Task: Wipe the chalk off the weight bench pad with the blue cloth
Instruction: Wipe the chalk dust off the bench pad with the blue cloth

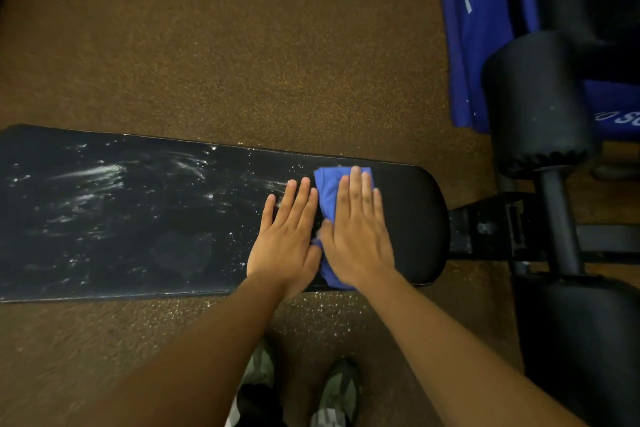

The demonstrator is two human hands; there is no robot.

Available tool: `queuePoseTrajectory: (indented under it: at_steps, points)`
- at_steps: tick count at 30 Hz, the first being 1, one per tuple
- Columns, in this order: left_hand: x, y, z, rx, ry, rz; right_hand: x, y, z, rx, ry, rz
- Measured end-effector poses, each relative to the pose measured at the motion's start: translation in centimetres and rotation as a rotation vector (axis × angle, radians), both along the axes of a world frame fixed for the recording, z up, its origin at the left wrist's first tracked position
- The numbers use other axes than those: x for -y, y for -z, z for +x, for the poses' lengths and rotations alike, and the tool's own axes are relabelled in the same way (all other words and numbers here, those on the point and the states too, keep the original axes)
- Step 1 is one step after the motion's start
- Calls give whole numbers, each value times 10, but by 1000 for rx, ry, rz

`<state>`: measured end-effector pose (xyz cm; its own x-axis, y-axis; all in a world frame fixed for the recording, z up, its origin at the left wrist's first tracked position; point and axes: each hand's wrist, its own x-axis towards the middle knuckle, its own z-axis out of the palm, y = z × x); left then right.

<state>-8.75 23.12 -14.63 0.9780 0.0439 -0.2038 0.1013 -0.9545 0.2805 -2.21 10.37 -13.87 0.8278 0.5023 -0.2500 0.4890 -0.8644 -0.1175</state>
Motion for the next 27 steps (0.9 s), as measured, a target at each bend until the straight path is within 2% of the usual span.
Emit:
queuePoseTrajectory:
  at_steps: [5, 10, 14, 18, 23, 27]
  points:
    - [-5, -5, -2, 36, 28, -111, 7, 2, -11, -13, 2, 5]
    - [7, -15, 1, 155, -80, -335, 22, -18, 1, -162, 5, 281]
    - [46, -26, 10, 247, -75, -279, 55, -26, 19, 66, 201, 512]
    - [93, -18, 24, 195, -77, -141, 81, -8, 35, 63, 245, 380]
    - [103, 4, 28, 112, -119, 44, 89, 13, 37, 67, 200, 258]
    - [94, 9, 35, 96, -85, 62, 89, 18, 36, 79, 190, 214]
